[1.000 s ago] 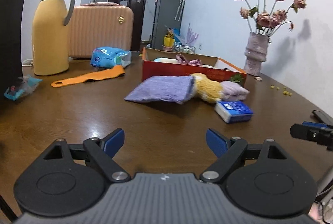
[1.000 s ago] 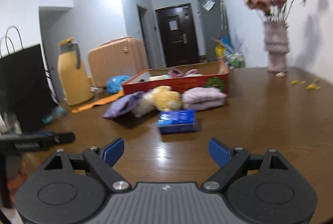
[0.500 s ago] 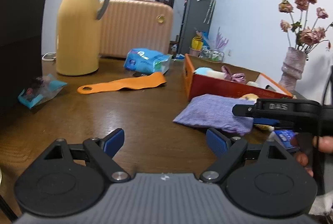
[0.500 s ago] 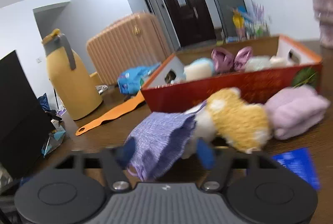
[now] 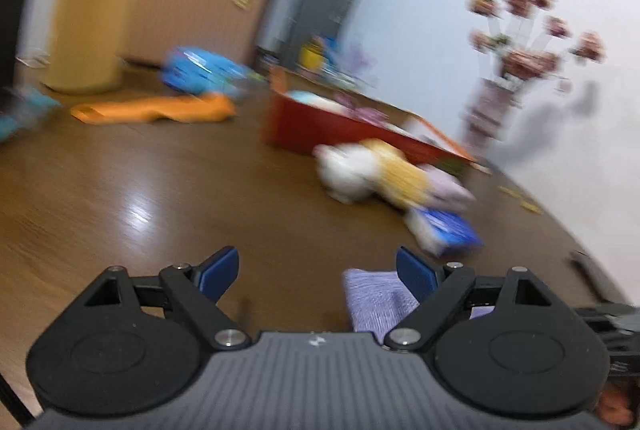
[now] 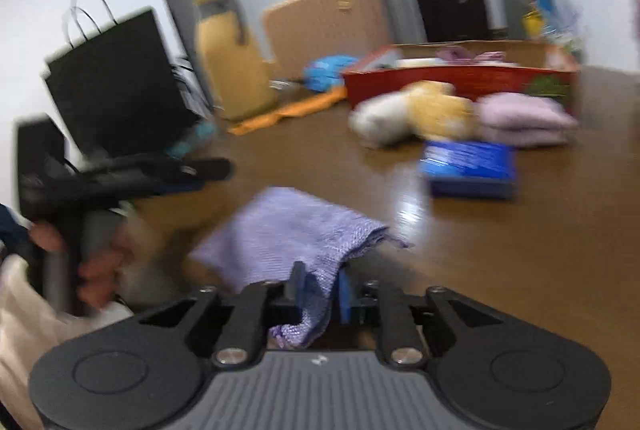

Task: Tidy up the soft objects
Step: 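Grasp the purple burlap pouch with the right gripper, then with the left gripper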

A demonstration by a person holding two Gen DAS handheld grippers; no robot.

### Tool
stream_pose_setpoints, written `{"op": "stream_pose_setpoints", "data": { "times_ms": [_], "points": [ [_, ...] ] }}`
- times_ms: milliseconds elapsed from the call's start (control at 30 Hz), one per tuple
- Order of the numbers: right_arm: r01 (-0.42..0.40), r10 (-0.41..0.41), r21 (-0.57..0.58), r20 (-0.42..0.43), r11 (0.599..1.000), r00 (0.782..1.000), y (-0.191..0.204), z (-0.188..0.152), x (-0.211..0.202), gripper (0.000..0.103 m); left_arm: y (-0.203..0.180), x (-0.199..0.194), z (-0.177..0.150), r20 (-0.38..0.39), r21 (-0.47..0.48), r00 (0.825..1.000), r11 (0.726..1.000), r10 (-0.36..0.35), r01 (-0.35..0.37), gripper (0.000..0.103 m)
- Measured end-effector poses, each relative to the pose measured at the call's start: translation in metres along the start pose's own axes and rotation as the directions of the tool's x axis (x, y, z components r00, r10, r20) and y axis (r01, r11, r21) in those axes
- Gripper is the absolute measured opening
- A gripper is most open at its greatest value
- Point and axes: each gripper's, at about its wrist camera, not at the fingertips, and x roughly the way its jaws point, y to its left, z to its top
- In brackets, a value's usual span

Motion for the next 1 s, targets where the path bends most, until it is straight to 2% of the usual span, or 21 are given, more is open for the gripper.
{"op": "stream_pose_setpoints", "data": {
  "times_ms": [67, 133, 200, 233, 300, 400, 467, 533, 600, 700, 767, 833, 1000],
  "points": [
    [0.063, -0.064, 0.052, 0.027, 0.997, 0.998, -0.01, -0.01, -0.012, 0.022, -0.012, 0.003, -0.011, -0.034, 0.001, 0.998, 0.998, -0.058, 0.058, 0.088],
    [0.073, -0.08, 0.085, 0.09, 0.994, 0.993, -0.014, -0.016, -0.023, 0.025, -0.021, 0.003, -0.018, -0.054, -0.002, 0.996, 0.998, -0.067, 0.067, 0.088],
    [0.087, -0.103, 0.108, 0.148, 0.99, 0.984, -0.013, -0.019, -0.026, 0.035, -0.025, 0.002, -0.023, -0.071, -0.019, 0.994, 0.997, -0.079, 0.078, 0.088],
    [0.102, -0.121, 0.121, 0.17, 0.987, 0.978, -0.013, -0.02, -0.024, 0.037, -0.025, 0.0, -0.024, -0.078, -0.025, 0.994, 0.997, -0.081, 0.079, 0.087],
    [0.128, -0.148, 0.114, 0.19, 0.985, 0.97, -0.011, -0.018, -0.016, 0.039, -0.027, -0.007, -0.023, -0.074, -0.036, 0.995, 0.997, -0.07, 0.067, 0.087],
    [0.153, -0.17, 0.102, 0.188, 0.983, 0.967, -0.008, -0.019, -0.001, 0.039, -0.032, -0.018, -0.024, -0.077, -0.039, 0.992, 0.995, -0.096, 0.093, 0.087],
    [0.161, -0.175, 0.084, 0.191, 0.983, 0.966, -0.001, -0.02, 0.003, 0.038, -0.042, -0.02, -0.028, -0.082, -0.009, 0.992, 0.995, -0.097, 0.097, 0.087],
    [0.208, -0.214, 0.053, 0.182, 0.977, 0.96, 0.006, -0.023, 0.007, 0.038, -0.051, -0.017, -0.034, -0.092, 0.035, 0.992, 0.995, -0.089, 0.092, 0.086],
    [0.261, -0.26, 0.014, 0.168, 0.965, 0.951, 0.013, -0.029, 0.012, 0.038, -0.054, -0.011, -0.039, -0.123, 0.045, 0.989, 0.995, -0.083, 0.089, 0.074],
    [0.301, -0.291, -0.031, 0.189, 0.953, 0.938, 0.022, -0.04, 0.011, 0.035, -0.049, -0.01, -0.041, -0.13, 0.013, 0.983, 0.991, -0.127, 0.13, 0.057],
    [0.317, -0.3, -0.055, 0.202, 0.947, 0.932, 0.027, -0.045, 0.009, 0.031, -0.048, -0.01, -0.04, -0.118, 0.009, 0.984, 0.991, -0.135, 0.137, 0.041],
    [0.329, -0.308, -0.072, 0.211, 0.942, 0.928, 0.031, -0.048, 0.009, 0.029, -0.049, -0.009, -0.04, -0.116, 0.011, 0.981, 0.988, -0.153, 0.155, 0.034],
    [0.326, -0.297, -0.11, 0.217, 0.939, 0.93, 0.039, -0.048, 0.012, 0.012, -0.054, -0.009, -0.039, -0.121, 0.035, 0.975, 0.981, -0.185, 0.191, 0.019]
  ]
}}
